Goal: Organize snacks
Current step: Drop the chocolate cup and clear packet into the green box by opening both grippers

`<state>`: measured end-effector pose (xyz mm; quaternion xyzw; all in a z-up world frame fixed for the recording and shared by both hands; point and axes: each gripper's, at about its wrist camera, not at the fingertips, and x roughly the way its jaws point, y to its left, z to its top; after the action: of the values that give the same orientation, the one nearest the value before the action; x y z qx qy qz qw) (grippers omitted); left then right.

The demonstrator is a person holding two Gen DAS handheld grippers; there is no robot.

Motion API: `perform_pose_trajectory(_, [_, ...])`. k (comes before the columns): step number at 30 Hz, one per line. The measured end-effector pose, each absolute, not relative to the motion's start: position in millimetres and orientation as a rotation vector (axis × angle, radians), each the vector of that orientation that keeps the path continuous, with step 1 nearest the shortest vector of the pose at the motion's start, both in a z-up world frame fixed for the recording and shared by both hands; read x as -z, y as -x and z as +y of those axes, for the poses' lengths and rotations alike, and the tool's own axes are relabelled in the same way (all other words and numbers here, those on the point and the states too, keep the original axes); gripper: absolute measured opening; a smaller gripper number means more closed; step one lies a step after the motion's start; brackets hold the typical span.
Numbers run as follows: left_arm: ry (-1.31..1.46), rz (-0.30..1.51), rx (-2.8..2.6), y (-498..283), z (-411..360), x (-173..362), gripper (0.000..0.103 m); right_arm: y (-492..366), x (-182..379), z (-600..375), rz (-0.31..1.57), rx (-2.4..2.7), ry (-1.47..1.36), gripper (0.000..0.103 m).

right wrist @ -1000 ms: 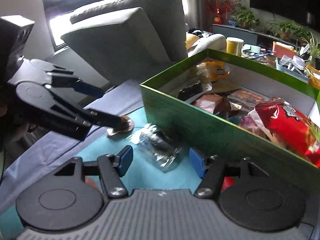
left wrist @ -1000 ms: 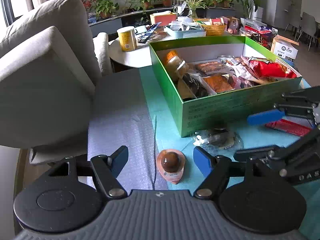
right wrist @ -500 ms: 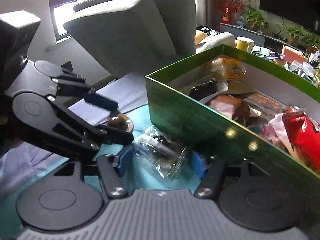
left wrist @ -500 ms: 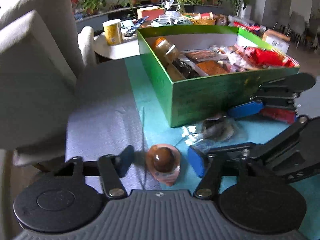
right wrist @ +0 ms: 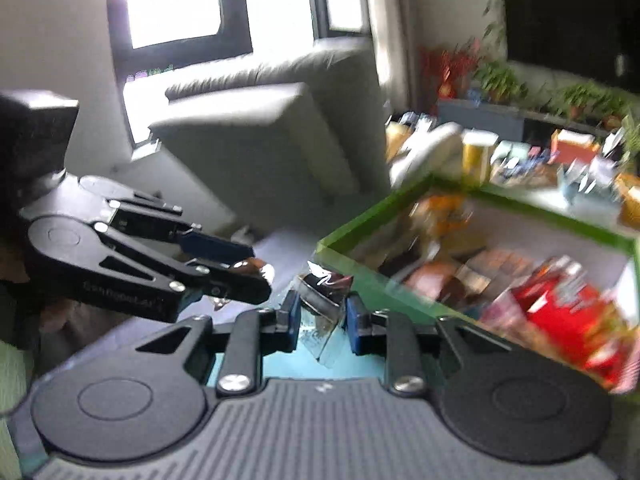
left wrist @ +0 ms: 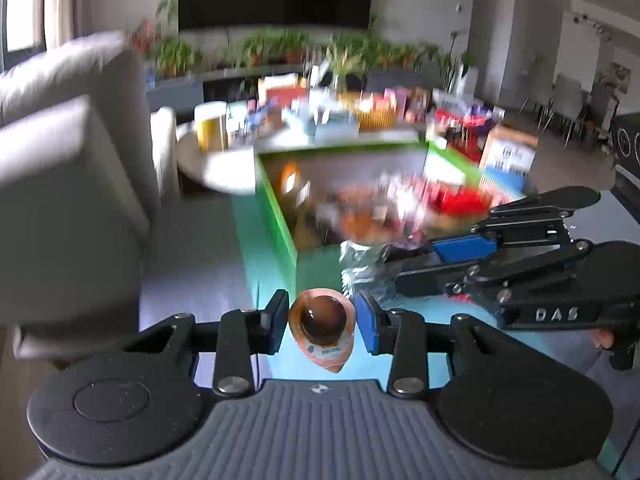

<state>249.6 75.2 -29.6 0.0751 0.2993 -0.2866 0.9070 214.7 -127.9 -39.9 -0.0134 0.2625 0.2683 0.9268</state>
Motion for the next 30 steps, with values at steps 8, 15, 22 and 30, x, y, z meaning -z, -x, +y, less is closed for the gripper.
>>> perform_pose_trajectory(8, [-0.136,0.523,0.590,-277.1,36.9,-15.3,0.034,-220.2,-17.3,-176.9,0.424,-0.349,-0.023,0.026])
perform_pose_trajectory(15, [-0.116,0.543,0.589,-306.8,8.1,-6.5,0.035,-238.5,-12.2,-202.6,0.425,-0.277,-0.074,0.026])
perform_pose_trajectory(22, [-0.120,0.590,0.582,-320.6,-9.9,10.6,0.035,-254.1,9.9,-217.2,0.479,-0.245,-0.137,0.026])
perform_pose_trajectory(30, [-0.150,0.604,0.542,-317.0,-13.5,17.6,0.064,-235.8,16.8,-228.9,0.513,-0.259,-0.141,0.026])
